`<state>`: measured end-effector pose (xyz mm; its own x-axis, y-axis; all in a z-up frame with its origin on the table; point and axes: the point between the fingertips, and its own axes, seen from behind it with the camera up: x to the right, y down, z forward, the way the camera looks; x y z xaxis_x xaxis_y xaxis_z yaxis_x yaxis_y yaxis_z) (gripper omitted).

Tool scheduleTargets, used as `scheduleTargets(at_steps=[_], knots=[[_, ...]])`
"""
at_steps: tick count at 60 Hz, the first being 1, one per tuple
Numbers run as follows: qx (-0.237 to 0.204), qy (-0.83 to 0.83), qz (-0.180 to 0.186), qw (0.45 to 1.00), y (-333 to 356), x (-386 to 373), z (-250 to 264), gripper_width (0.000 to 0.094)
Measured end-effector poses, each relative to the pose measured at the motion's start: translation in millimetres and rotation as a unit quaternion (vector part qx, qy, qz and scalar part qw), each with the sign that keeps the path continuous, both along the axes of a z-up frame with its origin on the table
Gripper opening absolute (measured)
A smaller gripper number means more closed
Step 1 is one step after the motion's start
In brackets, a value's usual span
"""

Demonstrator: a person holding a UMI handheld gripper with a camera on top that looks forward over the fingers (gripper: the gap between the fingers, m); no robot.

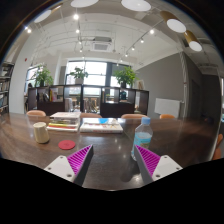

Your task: Pour water

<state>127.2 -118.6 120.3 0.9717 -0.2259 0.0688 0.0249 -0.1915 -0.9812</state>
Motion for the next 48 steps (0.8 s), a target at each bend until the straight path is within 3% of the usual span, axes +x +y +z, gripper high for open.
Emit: scheduleTargets(at_steps=[18, 34, 40, 44, 48], knots=[[-0.003, 0.018, -0.048, 0.999, 48, 123, -31, 0.0832], [-0.007, 0.031, -0.036, 0.999, 110, 158, -43, 0.0808], [-0.004, 0.027, -0.024, 0.999, 120, 158, -45, 0.0672], [0.009, 0.021, -0.022, 1.000, 123, 158, -38, 0.0493], [0.006, 0.013, -0.028, 1.000, 131, 155, -42, 0.0468]])
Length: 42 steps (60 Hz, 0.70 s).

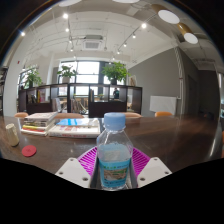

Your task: Pour water

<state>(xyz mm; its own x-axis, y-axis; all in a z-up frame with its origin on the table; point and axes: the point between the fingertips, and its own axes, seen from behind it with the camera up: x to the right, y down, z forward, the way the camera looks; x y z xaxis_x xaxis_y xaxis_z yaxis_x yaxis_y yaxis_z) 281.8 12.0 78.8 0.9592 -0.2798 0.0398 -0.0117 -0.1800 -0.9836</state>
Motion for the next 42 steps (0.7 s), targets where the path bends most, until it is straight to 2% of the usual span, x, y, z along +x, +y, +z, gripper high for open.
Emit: scheduleTargets(at_steps=[1, 12, 23, 30, 35, 42], knots=[[0.001, 0.000, 0.000, 1.000, 0, 0, 0, 0.0474], [0.004, -0.008, -0.015, 1.000, -2, 1, 2, 0.0294], [-0.009, -0.037, -0.020, 0.999, 4, -1, 2, 0.0295], [-0.026, -0.092, -0.015, 0.995, 5, -18, 19, 0.0294], [-0.034, -0.157, -0.001, 0.987, 21, -54, 38, 0.0297], [-0.042, -0.270, 0.039, 0.961, 47, -115, 69, 0.0294]])
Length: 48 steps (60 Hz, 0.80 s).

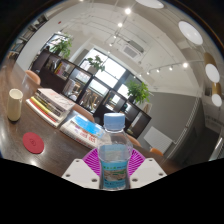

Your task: Pour water

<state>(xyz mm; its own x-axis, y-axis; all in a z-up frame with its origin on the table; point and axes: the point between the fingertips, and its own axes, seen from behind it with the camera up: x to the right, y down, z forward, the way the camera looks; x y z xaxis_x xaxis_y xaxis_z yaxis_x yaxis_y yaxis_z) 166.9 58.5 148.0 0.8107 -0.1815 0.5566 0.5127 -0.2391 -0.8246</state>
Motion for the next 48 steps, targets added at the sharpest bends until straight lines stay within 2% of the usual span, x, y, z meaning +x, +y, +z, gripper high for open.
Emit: scheduleTargets(at_steps=[9, 23, 39, 48], knots=[[-0.017, -0.197, 0.050, 0.979, 39, -96, 28, 0.0293], [-0.014, -0.438, 0.105, 0.893, 74, -217, 48, 0.0294], [-0.009, -0.665, 0.144, 0.733, 96, -296, 31, 0.0295], [-0.002, -0.738, 0.147, 0.659, 100, -320, 21, 0.0294]])
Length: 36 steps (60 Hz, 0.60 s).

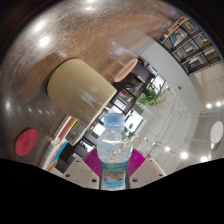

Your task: Pour water

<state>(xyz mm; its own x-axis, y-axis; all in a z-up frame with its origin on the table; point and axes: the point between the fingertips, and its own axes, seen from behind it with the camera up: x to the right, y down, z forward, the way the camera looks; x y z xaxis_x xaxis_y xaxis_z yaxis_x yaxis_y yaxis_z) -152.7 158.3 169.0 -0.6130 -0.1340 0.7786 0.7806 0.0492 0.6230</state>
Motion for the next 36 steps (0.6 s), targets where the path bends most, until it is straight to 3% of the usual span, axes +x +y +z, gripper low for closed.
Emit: scheduleTargets(at_steps=[19, 28, 36], knots=[[0.002, 0.015, -0.005, 1.000, 2, 4, -4, 0.0293], [-0.004, 0.235, -0.009, 0.972, -1, 18, 35, 0.0296], [-0.018, 0.487, -0.019, 0.873, -4, 45, 69, 0.0297]])
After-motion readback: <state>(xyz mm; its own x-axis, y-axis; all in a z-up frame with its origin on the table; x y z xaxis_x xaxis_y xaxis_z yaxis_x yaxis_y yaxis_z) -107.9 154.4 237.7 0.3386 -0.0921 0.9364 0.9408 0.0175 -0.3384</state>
